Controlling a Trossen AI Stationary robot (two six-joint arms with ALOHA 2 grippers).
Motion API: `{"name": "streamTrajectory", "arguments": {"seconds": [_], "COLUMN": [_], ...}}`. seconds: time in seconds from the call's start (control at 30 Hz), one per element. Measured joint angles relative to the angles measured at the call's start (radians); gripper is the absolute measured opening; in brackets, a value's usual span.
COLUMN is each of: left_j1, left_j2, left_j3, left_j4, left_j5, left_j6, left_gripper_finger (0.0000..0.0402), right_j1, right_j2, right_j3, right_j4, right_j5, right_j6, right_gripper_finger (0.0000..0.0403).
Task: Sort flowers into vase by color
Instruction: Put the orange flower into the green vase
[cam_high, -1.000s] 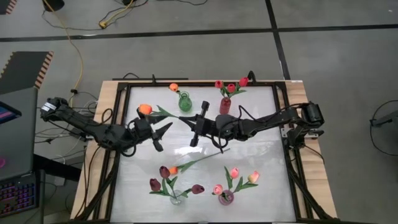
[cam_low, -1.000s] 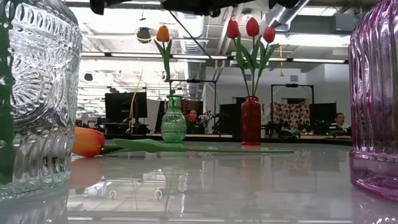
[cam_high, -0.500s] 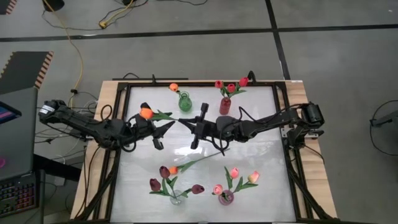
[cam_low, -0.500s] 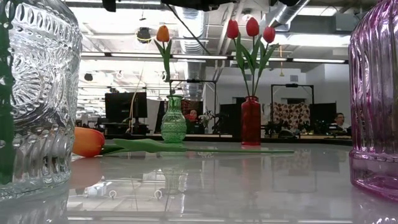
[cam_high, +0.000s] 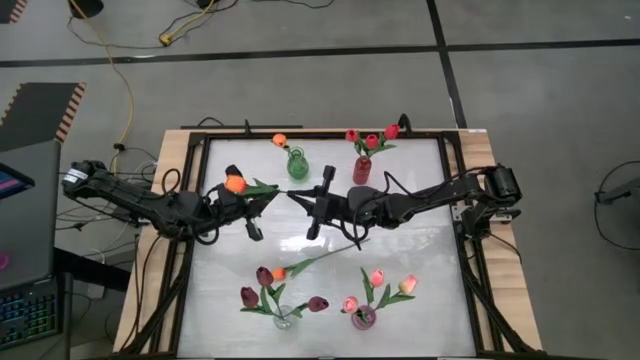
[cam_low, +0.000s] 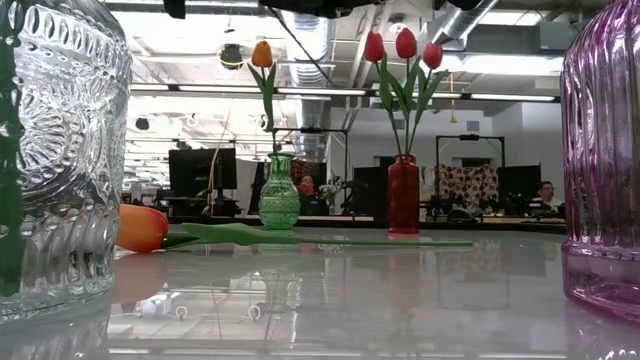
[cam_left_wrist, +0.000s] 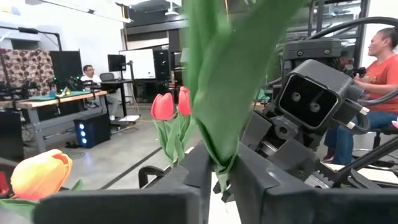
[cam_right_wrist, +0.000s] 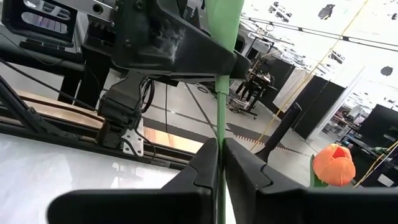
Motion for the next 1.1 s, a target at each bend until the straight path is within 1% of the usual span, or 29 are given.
{"name": "streamTrajectory", "arguments": {"seconds": [0.07,0.13,0.37,0.43,0.53,0.63,0.67,0.77,0.83,0.93,1.0,1.1], "left_j1": [0.0,0.0,0.0,0.0,0.0,0.004,0.006,0.023,0.039,0.072,0.095,0.13], "left_j2": [0.0,0.0,0.0,0.0,0.0,0.0,0.0,0.0,0.0,0.0,0.0,0.0], "left_j3": [0.0,0.0,0.0,0.0,0.0,0.0,0.0,0.0,0.0,0.0,0.0,0.0], "left_j4": [0.0,0.0,0.0,0.0,0.0,-0.002,-0.006,-0.032,-0.045,-0.057,-0.061,-0.064], "left_j5": [0.0,0.0,-0.002,-0.002,-0.002,-0.004,-0.006,-0.007,-0.008,-0.008,-0.009,-0.002], "left_j6": [0.001,0.001,0.004,0.004,0.004,0.004,0.004,-0.005,-0.015,-0.016,-0.021,-0.022], "left_gripper_finger": [0.0016,0.0007,0.0015,0.0013,0.001,0.0009,0.0009,0.0009,0.0009,0.0009,0.0009,0.0009], "right_j1": [0.0,0.0,0.0,0.0,0.004,0.013,0.019,0.043,0.062,0.084,0.093,0.106], "right_j2": [0.0,0.0,0.0,0.0,0.0,0.0,0.0,0.0,0.0,-0.017,-0.039,-0.1], "right_j3": [0.0,0.0,0.0,0.0,0.0,0.012,0.021,0.046,0.058,0.064,0.064,0.064], "right_j4": [0.0,0.0,-0.001,-0.001,-0.002,-0.022,-0.036,-0.065,-0.065,-0.072,-0.096,-0.19], "right_j5": [0.0,0.0,0.001,0.025,0.107,0.216,0.259,0.396,0.483,0.56,0.573,0.571], "right_j6": [0.0,0.0,0.0,0.0,0.0,-0.003,-0.022,-0.15,-0.234,-0.326,-0.326,-0.263], "right_gripper_finger": [0.0059,0.0069,0.0111,0.0127,0.0159,0.0195,0.0207,0.023,0.0235,0.0234,0.0231,0.0223]}}
